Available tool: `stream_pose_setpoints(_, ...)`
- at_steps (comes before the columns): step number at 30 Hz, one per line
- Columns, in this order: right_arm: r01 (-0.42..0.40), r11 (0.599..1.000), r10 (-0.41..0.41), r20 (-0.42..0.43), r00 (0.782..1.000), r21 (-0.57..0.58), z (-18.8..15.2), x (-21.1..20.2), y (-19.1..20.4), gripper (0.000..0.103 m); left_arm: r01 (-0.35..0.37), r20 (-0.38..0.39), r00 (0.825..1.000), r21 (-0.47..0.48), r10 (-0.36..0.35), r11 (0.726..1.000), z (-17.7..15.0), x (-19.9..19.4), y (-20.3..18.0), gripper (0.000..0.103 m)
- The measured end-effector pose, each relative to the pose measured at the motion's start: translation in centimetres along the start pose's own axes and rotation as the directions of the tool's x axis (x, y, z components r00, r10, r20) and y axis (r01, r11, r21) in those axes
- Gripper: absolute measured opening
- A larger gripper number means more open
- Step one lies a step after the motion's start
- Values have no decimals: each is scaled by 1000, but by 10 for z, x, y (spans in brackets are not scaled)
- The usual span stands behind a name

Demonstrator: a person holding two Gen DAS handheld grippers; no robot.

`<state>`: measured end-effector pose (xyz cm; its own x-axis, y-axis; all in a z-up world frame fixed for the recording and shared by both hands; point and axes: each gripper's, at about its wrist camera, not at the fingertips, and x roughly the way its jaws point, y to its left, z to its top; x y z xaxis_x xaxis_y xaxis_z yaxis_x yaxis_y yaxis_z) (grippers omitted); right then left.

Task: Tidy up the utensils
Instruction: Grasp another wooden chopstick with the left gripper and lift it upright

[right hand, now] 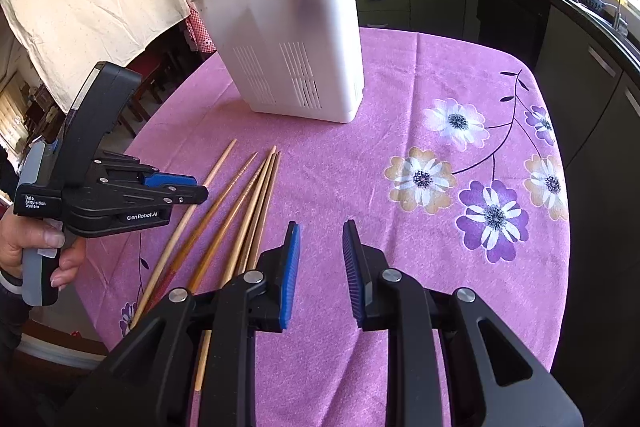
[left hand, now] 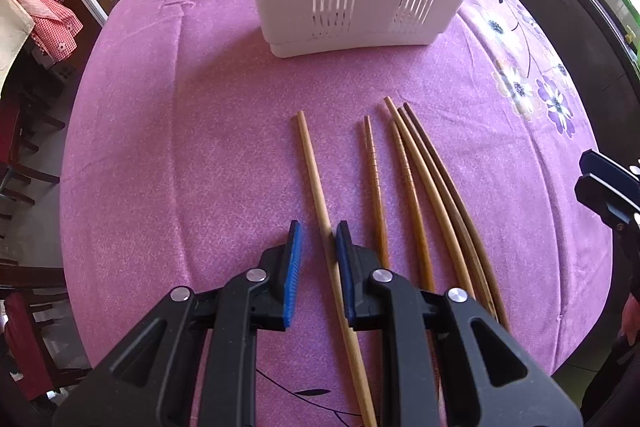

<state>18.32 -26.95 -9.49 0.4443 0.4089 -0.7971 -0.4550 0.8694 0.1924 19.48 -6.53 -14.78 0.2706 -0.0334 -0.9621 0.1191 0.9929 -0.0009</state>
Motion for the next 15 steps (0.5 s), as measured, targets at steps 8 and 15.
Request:
stream_pose_setpoints(8, -3, 1000, 3, -20, 1000, -17, 0, 6, 6, 25, 9, 1, 1000, 28, -9, 1000, -2, 0, 0, 8)
stream_pose_setpoints(15, 6, 1000, -6, -36, 999, -19, 1, 10, 6, 27, 25, 39, 999, -13, -24, 1000, -9, -12, 23, 6)
